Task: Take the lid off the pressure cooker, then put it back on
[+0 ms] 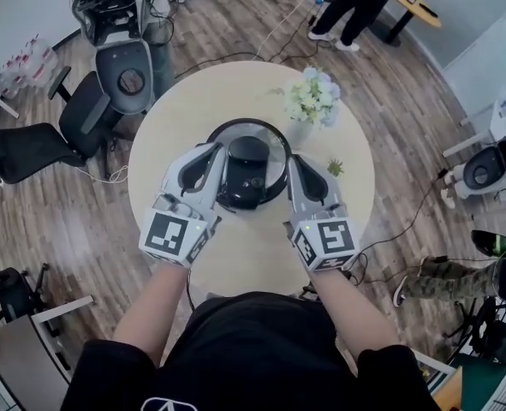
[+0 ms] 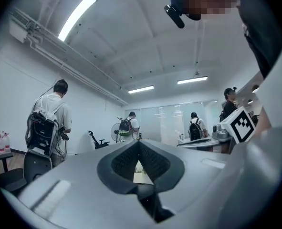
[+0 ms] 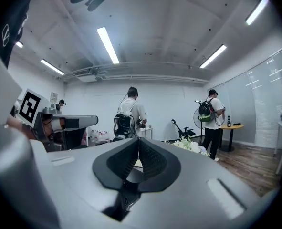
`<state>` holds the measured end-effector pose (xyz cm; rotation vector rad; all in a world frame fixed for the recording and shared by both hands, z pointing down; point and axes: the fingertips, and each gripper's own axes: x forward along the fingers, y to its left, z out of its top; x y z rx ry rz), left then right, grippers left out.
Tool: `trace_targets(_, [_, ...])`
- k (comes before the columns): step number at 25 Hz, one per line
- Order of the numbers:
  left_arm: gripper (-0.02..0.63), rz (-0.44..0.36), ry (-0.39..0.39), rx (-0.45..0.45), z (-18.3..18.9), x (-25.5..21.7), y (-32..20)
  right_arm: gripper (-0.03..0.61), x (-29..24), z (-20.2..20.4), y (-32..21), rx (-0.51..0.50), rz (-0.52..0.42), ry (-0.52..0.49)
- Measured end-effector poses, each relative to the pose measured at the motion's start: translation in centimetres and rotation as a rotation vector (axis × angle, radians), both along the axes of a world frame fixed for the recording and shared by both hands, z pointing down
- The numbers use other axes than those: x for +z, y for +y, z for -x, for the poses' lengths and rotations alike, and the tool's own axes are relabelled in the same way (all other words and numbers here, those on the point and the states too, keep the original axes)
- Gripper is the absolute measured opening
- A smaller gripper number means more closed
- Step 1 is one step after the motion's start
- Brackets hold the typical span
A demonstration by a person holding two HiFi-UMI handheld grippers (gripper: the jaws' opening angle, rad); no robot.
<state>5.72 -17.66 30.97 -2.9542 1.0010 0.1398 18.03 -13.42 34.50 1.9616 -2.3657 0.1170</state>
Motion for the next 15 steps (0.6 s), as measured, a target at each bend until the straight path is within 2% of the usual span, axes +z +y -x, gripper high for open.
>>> trace_targets(15, [0.0, 0.002, -0.012, -0.02, 0.1, 0.16, -0.06, 0.008, 0.42, -0.71, 0.15, 0.029, -0.007, 0.029])
